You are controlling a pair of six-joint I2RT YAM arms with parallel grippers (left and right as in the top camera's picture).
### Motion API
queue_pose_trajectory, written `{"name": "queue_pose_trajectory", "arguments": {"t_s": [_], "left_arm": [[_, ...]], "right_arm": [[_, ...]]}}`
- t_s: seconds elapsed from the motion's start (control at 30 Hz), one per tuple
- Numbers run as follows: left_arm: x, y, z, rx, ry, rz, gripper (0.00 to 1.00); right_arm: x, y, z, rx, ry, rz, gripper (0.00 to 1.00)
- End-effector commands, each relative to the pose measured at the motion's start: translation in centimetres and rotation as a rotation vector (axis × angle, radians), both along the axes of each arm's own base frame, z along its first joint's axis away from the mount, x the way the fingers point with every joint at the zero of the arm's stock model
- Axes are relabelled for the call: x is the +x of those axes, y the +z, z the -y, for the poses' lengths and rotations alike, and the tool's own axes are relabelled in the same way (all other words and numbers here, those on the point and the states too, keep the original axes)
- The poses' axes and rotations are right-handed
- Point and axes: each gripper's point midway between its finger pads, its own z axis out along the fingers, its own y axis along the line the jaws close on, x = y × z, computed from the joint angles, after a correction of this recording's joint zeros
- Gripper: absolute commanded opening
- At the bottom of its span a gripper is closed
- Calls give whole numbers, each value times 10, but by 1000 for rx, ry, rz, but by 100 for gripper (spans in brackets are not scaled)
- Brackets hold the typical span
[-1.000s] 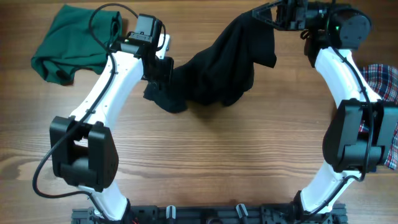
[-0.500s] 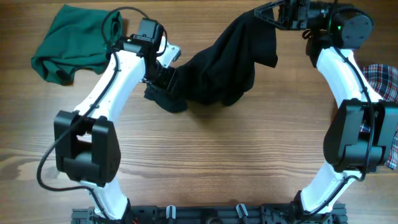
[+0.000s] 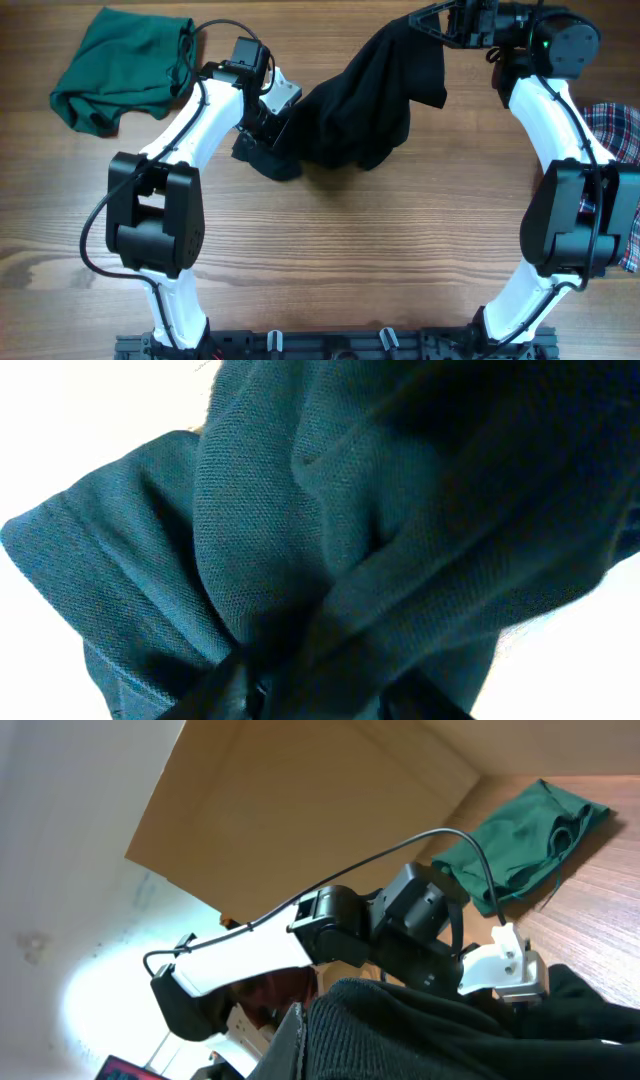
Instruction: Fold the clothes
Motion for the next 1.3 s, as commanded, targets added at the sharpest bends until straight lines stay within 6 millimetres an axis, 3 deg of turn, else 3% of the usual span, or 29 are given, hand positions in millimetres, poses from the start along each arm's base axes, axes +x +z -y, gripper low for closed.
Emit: {"name": "queue_pose_trajectory", "arguments": {"t_s": [0.0,0.07,0.1,0.27,0.33,0.43,0.47,0.53,0.6,0.7,0.8,0.9,1.1,1.27], "left_arm": [[-5,-1,1,-24,-11,-27,21],[-7,-1,1,-22,-10,-34,6],[-6,-1,0,-22,-10,-34,4],[8,5,2,-43,53,9,4],[26,25,3,-63,78,65,4],[66,80,8,-109,111,214,4],[85,113,9,-134,122,298,4],[107,155,2,-146,160,408,4],[123,199,-9,-164,182,513,4],[133,241,-28,-178,216,603,4],[132,251,-47,-169,250,612,4],[133,248,-66,-155,285,600,4],[136,248,-115,-134,387,600,4],[135,248,-130,-149,414,591,4]], "right_arm": [[-8,10,2,-31,15,43,4],[-8,10,2,-31,14,42,5],[-8,10,2,-31,14,42,4],[-7,12,3,-23,8,44,4],[1,25,10,15,-36,49,4],[14,46,25,21,-82,86,4],[18,57,31,17,-97,108,4],[19,77,36,7,-106,149,4],[17,92,40,-8,-106,189,4],[15,101,49,-19,-120,215,4],[20,95,59,-30,-131,195,4],[28,89,74,-34,-163,185,4],[35,79,124,-52,-246,154,4],[35,79,132,-55,-262,151,4]]}}
